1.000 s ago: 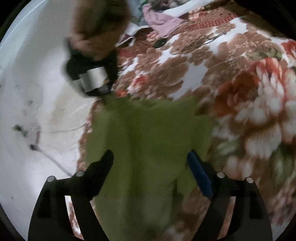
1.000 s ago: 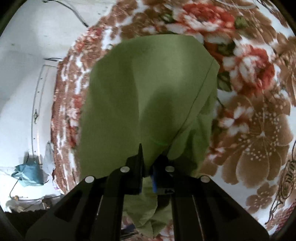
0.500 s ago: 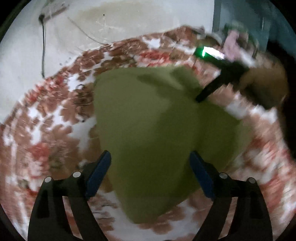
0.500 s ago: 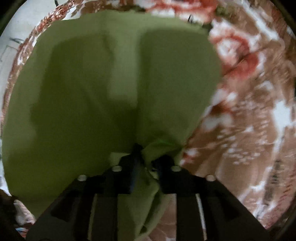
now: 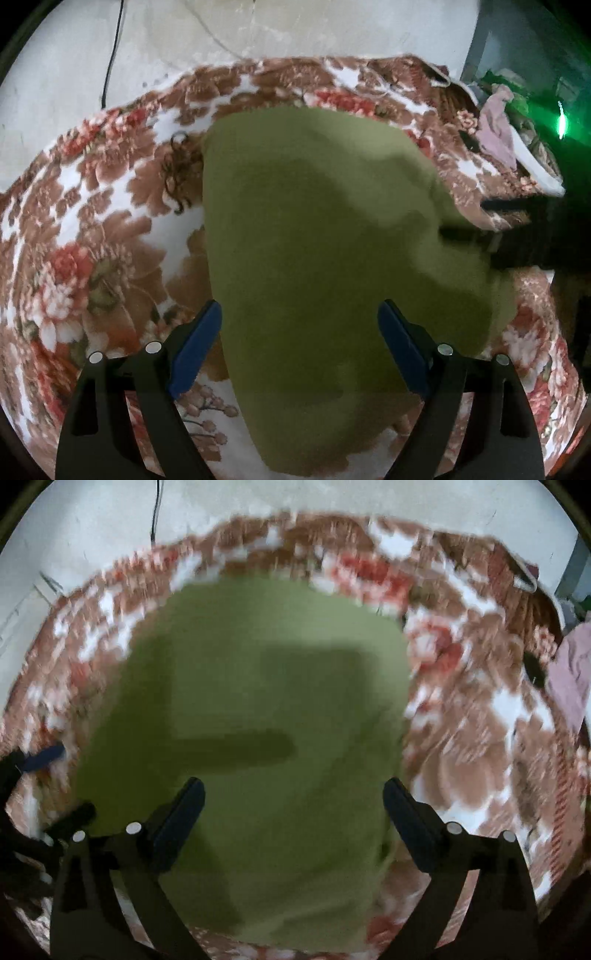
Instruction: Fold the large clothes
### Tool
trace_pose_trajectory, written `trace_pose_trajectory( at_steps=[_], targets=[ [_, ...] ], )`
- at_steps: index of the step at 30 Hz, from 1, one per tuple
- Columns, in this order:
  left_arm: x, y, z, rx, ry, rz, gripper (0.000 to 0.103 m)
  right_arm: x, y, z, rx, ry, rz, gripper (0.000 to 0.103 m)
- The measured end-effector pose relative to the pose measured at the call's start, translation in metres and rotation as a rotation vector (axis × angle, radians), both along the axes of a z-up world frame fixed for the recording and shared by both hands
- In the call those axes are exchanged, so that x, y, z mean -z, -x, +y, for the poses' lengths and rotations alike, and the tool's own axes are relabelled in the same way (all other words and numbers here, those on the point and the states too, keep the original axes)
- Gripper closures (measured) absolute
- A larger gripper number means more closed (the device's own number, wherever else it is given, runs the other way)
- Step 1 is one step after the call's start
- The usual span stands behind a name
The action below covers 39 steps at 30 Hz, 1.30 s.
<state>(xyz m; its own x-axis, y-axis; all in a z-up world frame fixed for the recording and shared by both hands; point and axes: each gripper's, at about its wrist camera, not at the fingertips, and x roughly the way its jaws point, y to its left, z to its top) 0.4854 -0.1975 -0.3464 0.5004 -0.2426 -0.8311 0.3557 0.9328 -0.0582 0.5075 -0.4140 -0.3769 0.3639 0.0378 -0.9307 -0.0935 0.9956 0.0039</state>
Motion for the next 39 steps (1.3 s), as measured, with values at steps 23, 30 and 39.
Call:
trace_pose_trajectory(
  at_steps=[23,30,39],
  targets=[
    [-0.003,-0.071,0.081,-0.091,0.383,0.260,0.008,0.027,-0.051,-0.125,0.116,-0.365,0.143,0.005],
    [0.038,-0.089,0.055,-0.031,0.402,0.362,0.008,0.073,-0.086,-0.109,0.116,-0.503,0.258,0.005],
    [0.071,-0.104,0.039,0.025,0.430,0.400,0.004,0.074,-0.104,-0.077,0.044,-0.555,0.262,0.004]
  ],
)
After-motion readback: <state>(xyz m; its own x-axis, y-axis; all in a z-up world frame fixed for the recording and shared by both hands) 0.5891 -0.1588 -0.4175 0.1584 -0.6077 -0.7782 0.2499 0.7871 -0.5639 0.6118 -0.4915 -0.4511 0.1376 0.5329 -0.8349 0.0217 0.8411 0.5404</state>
